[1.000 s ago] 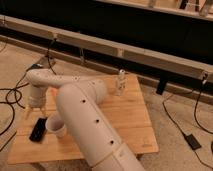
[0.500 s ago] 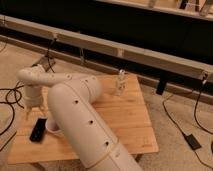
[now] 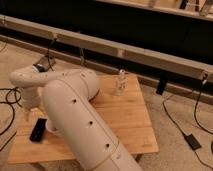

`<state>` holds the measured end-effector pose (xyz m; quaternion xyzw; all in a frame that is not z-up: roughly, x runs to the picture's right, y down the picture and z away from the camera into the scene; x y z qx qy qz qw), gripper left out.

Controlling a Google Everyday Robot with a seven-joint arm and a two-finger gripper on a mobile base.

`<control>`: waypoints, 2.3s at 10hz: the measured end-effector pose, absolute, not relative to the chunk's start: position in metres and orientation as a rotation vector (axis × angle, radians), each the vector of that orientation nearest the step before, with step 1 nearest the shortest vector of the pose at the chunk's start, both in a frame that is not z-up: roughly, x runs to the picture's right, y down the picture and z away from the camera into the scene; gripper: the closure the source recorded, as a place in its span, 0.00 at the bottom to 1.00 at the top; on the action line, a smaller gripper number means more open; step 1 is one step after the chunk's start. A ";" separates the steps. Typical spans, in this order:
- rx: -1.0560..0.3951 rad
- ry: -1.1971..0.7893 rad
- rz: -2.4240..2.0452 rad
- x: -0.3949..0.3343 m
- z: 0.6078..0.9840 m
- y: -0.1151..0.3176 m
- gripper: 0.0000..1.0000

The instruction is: Push the eraser across the table

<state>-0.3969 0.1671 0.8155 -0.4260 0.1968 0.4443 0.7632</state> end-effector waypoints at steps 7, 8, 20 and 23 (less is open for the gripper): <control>-0.896 0.488 0.973 -0.384 0.785 0.216 0.35; -0.897 0.495 0.973 -0.383 0.782 0.221 0.35; -0.959 0.471 0.963 -0.389 0.796 0.243 0.35; -0.975 0.466 0.939 -0.401 0.803 0.244 0.35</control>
